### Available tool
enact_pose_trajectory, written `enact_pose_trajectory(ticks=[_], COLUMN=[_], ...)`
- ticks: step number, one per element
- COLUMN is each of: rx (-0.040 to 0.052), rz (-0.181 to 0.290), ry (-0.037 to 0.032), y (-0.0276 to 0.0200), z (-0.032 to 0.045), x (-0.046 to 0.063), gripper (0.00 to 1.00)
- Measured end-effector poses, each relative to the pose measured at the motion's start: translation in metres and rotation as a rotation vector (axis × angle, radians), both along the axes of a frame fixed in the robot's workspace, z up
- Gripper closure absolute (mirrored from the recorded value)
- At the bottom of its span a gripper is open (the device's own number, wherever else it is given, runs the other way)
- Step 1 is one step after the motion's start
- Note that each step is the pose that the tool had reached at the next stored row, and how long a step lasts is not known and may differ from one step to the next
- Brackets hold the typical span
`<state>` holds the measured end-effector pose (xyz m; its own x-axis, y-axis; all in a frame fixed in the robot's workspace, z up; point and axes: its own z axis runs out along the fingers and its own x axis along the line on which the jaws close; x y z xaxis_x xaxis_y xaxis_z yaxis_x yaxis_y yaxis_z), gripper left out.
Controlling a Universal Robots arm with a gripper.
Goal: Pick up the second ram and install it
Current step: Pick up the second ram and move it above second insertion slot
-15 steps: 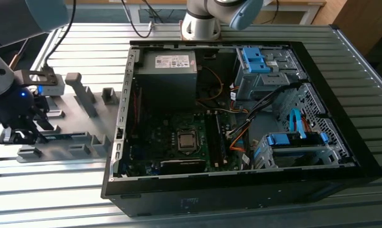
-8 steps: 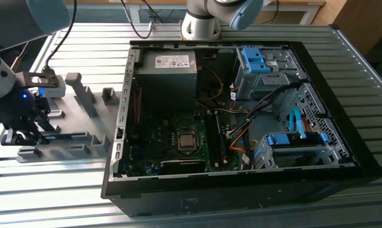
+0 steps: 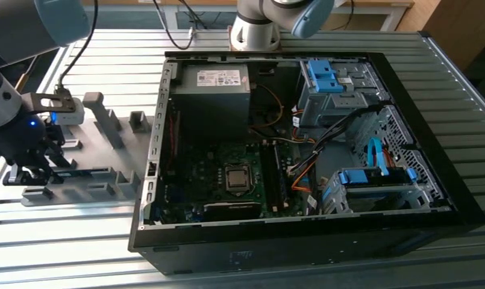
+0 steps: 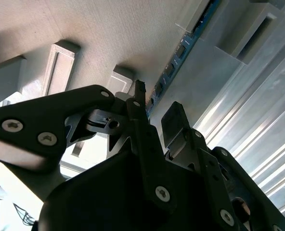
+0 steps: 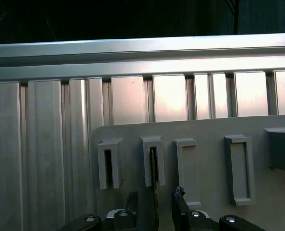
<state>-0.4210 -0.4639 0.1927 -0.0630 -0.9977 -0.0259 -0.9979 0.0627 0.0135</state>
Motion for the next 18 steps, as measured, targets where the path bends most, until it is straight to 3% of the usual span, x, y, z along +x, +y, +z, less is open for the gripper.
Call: enact_pose_trajectory(ticks=[6,8,9,18], rx=[-0.0002,-0.0003,-0.0003,-0.0005], rz=[0.000,0.000,0.000,0.000], ry=[-0.0001,-0.0001,-0.0002,-0.0001], y=[0.0000,0.0000,0.0000,0.0001], z=[-0.0001,-0.0001,-0.0001,-0.0008], x=[0.0000,0.0000,0.0000,0.0003], gripper=[0.59,0.60,0.67,0.68])
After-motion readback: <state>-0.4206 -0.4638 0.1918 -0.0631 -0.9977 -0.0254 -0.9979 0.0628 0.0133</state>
